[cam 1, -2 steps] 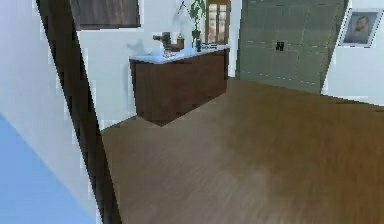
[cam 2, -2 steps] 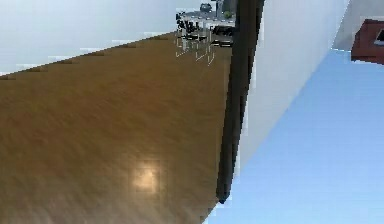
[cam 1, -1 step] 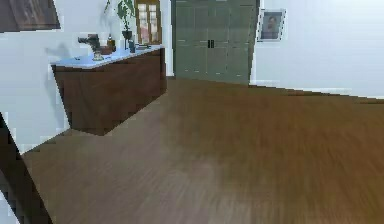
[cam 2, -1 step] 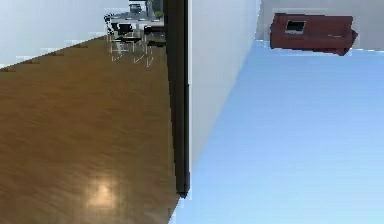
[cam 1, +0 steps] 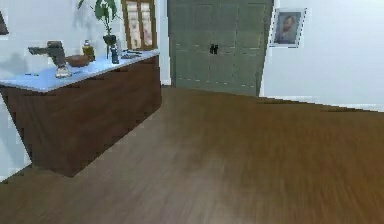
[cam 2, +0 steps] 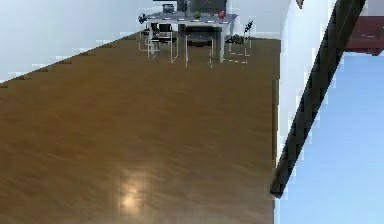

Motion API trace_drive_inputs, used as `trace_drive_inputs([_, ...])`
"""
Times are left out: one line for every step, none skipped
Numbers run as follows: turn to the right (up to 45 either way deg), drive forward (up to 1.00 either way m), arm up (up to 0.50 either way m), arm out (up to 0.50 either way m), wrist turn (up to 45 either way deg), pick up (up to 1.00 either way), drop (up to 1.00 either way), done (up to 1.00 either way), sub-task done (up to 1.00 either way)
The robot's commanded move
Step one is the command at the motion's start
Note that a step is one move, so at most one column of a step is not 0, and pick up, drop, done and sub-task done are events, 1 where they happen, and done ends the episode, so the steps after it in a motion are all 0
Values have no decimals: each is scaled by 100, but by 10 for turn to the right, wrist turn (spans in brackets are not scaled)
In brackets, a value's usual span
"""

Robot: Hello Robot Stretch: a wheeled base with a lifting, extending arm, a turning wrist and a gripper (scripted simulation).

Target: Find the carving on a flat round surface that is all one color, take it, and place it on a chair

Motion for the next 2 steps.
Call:
trace_drive_inputs([-90, 0, 0, 0, 0, 0, 0, 0, 0])
trace_drive_inputs([0, 100, 0, 0, 0, 0, 0, 0, 0])
